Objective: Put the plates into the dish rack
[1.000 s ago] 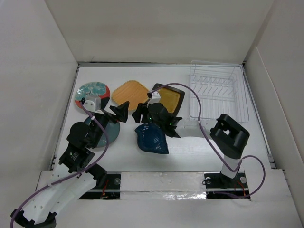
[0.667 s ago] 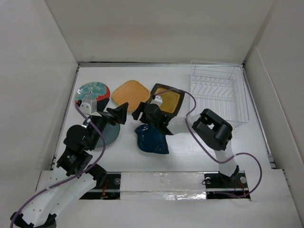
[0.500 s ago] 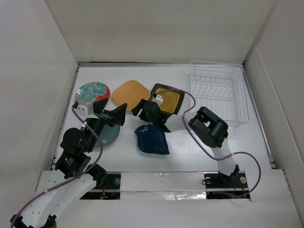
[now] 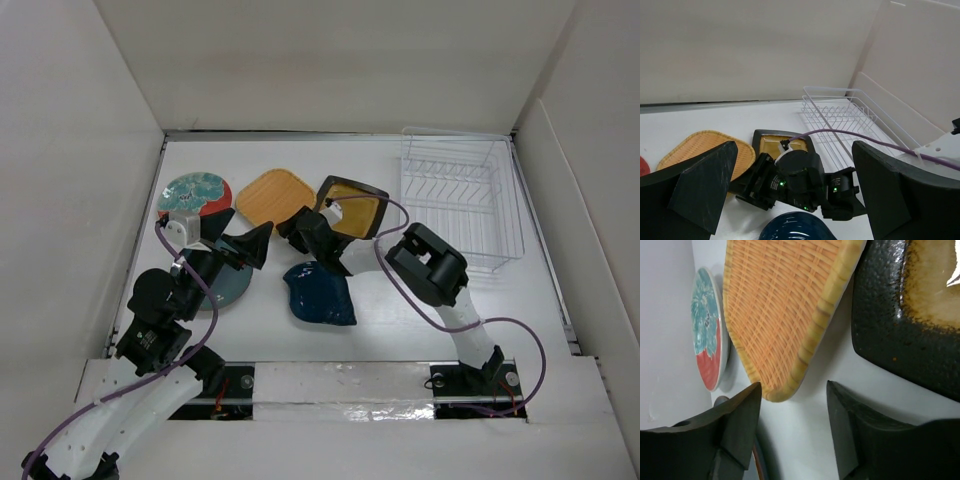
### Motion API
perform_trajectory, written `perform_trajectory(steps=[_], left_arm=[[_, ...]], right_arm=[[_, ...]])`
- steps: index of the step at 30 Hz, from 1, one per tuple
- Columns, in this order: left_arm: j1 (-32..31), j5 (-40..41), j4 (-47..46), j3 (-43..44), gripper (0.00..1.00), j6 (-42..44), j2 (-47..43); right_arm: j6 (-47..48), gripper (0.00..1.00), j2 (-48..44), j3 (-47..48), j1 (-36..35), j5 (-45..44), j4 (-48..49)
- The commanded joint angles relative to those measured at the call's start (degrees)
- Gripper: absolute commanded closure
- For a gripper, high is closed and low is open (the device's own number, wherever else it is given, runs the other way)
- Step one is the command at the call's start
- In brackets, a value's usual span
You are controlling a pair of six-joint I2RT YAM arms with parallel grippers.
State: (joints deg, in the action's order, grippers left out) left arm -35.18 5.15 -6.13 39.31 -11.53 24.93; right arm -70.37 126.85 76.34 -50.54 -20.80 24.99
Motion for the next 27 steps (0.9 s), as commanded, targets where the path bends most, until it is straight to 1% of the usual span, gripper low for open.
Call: perform_trajectory(steps=[1, 4, 6, 9, 13, 15, 16, 18, 22, 24, 25, 27], left_arm=[[0.11, -1.01, -2.13, 0.94, 0.01, -0.51, 0.03], [0.11, -1.63, -2.75, 0.68, 0.01, -0.51, -0.23], [0.11, -1.19, -2.48, 0.68, 0.01, -0.34, 0.21], [0.11, -2.24, -2.48, 0.86, 0.01, -0.42, 0.38], [0.11, -1.46, -2.48, 0.86, 0.01, -0.16, 0.91], [0.11, -1.63, -2.22, 0.94, 0.01, -0.16, 1.09], [0.11, -1.89, -2.39, 0.86, 0.01, -0.16, 0.91], [0.11, -1.72, -2.92, 0.77, 0.01, -0.07, 0.65], [0.11, -1.72, -2.31, 0.86, 0.01, 0.02, 1.44], [0.11, -2.33, -2.57, 0.86, 0.01, 0.02, 1.18], [0.11, -2.16, -2.74, 0.77, 0.01, 0.10, 1.09], [0.11, -1.64, -2.66, 0.59, 0.01, 0.28, 1.17]], right_arm=[[-3.63, 0.45, 2.00, 2.94, 0.71, -2.50, 2.42], [-3.81, 0.46, 3.05, 4.08, 0.71, -3.46, 1.99], [-4.16, 0.49, 3.32, 4.00, 0.71, -4.60, 2.69], [-4.25, 0.51, 3.93, 4.08, 0.71, -5.04, 4.01], [-4.16, 0.59, 4.37, 4.52, 0.71, -5.22, 4.62], [-4.07, 0.59, 4.64, 4.52, 1.24, -5.13, 6.46], [-4.16, 0.62, 4.64, 3.91, 1.24, -5.04, 7.60], [-3.90, 0.64, 4.46, 3.12, 1.24, -5.31, 10.68], [-1.79, 0.78, 4.29, 4.43, 1.24, -6.18, 11.57], [-0.74, 0.84, 3.85, 4.52, 1.24, -6.45, 12.62], [-0.13, 0.89, 3.67, 4.52, 1.24, -6.54, 12.88], [1.90, 0.94, 2.80, 4.52, 1.24, -6.97, 13.50]])
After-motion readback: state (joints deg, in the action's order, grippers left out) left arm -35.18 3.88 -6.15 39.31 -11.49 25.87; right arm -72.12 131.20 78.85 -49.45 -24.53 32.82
